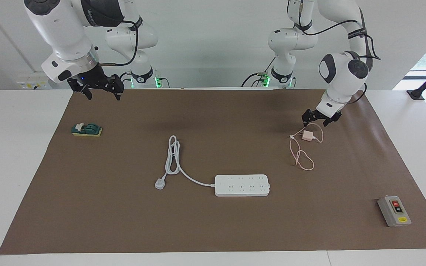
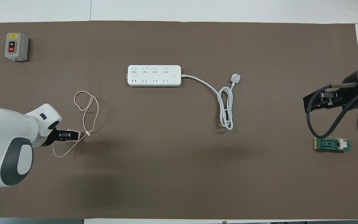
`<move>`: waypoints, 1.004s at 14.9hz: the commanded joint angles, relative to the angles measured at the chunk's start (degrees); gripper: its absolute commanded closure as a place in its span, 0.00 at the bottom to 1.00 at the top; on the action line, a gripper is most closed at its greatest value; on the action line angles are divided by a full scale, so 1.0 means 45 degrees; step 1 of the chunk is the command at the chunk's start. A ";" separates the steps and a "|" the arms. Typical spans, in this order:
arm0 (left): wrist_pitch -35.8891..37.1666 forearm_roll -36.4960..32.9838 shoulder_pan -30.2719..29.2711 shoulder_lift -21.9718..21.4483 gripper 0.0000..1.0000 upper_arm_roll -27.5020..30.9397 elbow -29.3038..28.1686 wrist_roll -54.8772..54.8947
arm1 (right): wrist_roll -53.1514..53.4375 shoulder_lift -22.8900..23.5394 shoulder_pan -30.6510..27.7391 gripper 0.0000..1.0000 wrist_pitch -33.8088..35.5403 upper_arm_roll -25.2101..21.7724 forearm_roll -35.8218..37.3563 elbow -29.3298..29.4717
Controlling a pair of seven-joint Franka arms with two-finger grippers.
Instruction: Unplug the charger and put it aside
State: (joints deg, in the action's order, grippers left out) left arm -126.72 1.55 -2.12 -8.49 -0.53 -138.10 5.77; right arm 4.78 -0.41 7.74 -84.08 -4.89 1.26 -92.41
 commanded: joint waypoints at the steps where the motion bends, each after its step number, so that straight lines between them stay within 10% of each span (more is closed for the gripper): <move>1: 0.0344 0.0202 -0.0252 -0.0165 0.00 -0.0097 0.0608 0.0184 | -0.0320 -0.0223 -0.0274 0.00 -0.0416 0.0285 0.0053 -0.0443; 15: 0.7223 0.0007 -0.0408 0.0226 0.00 -0.0038 0.8287 -0.3450 | -0.2255 0.0150 -0.1250 0.00 -0.0769 0.0226 -0.0162 0.0300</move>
State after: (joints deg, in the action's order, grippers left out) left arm -95.61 1.77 -3.44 -9.01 -0.48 -102.99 -8.52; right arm -4.43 -0.07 2.78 -88.66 -4.39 1.13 -91.58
